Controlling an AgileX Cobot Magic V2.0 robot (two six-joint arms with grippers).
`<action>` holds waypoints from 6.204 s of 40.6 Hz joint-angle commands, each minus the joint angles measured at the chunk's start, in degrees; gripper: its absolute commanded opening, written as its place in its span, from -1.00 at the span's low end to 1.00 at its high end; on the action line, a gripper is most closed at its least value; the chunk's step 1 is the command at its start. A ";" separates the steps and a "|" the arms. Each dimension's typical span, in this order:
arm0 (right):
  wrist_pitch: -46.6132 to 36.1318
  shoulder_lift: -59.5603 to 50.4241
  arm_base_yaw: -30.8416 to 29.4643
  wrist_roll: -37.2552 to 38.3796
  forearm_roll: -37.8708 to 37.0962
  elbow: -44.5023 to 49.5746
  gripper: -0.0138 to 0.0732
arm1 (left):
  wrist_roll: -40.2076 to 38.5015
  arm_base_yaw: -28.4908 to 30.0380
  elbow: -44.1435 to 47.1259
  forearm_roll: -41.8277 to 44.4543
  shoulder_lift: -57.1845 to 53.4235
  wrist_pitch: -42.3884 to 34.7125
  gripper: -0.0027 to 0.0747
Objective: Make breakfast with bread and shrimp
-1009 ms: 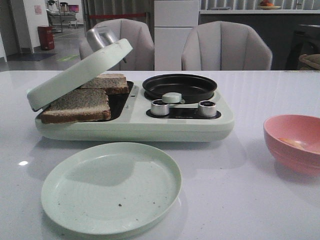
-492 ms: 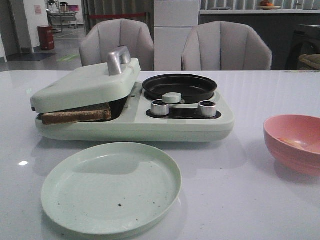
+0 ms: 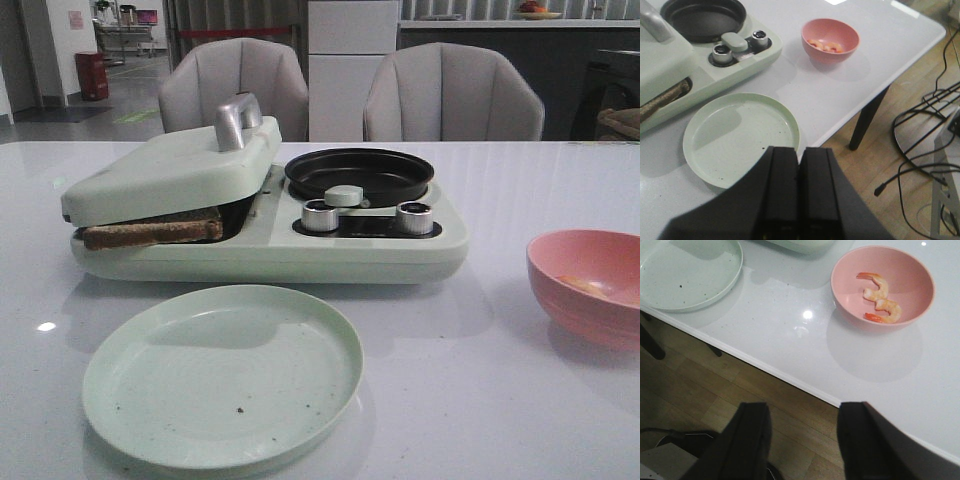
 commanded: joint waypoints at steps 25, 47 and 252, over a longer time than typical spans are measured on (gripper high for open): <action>-5.12 0.65 -0.11 -0.10 -1.16 -1.31 0.29 | -9.89 -3.07 0.30 9.98 -2.21 -7.10 -0.67; -10.57 16.59 -0.11 7.22 -7.35 -1.41 0.29 | -9.89 -3.07 0.30 9.98 -2.21 -7.10 -0.67; 8.86 114.19 13.29 18.35 -102.81 -89.30 -0.58 | -9.89 -3.07 0.30 9.98 -2.21 -7.10 -0.67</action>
